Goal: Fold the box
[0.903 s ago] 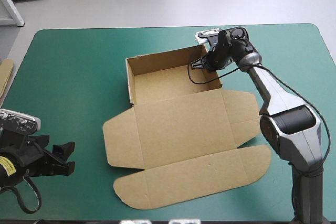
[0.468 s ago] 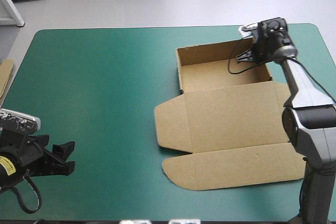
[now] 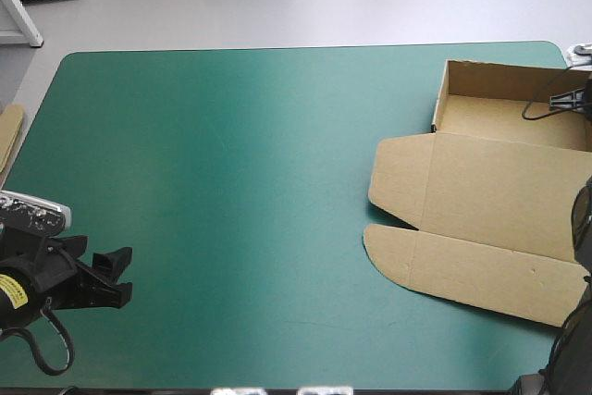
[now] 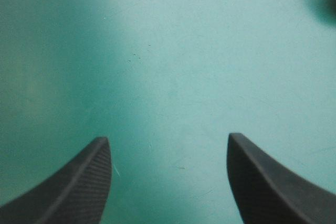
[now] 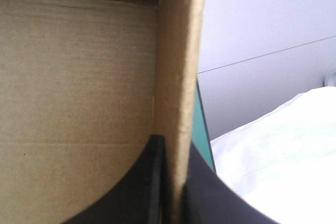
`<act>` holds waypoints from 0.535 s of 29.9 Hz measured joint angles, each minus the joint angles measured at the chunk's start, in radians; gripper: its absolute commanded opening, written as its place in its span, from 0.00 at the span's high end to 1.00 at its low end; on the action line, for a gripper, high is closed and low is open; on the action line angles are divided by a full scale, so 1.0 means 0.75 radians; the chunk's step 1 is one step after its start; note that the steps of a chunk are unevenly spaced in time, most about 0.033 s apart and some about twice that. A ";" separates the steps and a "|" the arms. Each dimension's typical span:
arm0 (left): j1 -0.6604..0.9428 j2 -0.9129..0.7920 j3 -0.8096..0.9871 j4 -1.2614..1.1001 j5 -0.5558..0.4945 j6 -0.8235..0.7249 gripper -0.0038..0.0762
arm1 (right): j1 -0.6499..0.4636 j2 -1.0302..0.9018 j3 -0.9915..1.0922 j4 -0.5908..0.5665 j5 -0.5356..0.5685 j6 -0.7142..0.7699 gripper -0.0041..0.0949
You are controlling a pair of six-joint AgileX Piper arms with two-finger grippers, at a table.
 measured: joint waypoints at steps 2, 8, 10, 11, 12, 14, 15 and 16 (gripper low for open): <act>0.000 0.000 0.000 0.000 -0.003 0.000 0.38 | -0.035 0.007 0.000 0.035 0.000 -0.021 0.97; 0.000 0.000 0.000 -0.001 -0.004 0.000 0.38 | -0.058 0.013 0.013 0.084 -0.012 -0.056 0.70; 0.000 0.000 0.000 -0.001 -0.004 0.000 0.38 | -0.058 0.016 0.015 0.092 -0.010 -0.073 0.56; 0.000 0.000 0.000 -0.001 -0.004 0.000 0.38 | -0.058 0.019 0.017 0.093 -0.009 -0.079 0.51; 0.000 0.000 0.000 -0.001 -0.004 0.000 0.38 | -0.058 0.022 0.017 0.094 -0.009 -0.081 0.46; 0.000 0.000 0.000 -0.001 -0.004 0.000 0.38 | -0.058 0.028 0.018 0.094 -0.009 -0.081 0.42; 0.000 0.000 0.000 -0.001 -0.002 0.000 0.38 | -0.058 0.029 0.018 0.094 -0.009 -0.081 0.42; 0.000 0.000 0.000 -0.001 0.001 0.000 0.38 | -0.058 0.031 0.018 0.094 -0.009 -0.078 0.42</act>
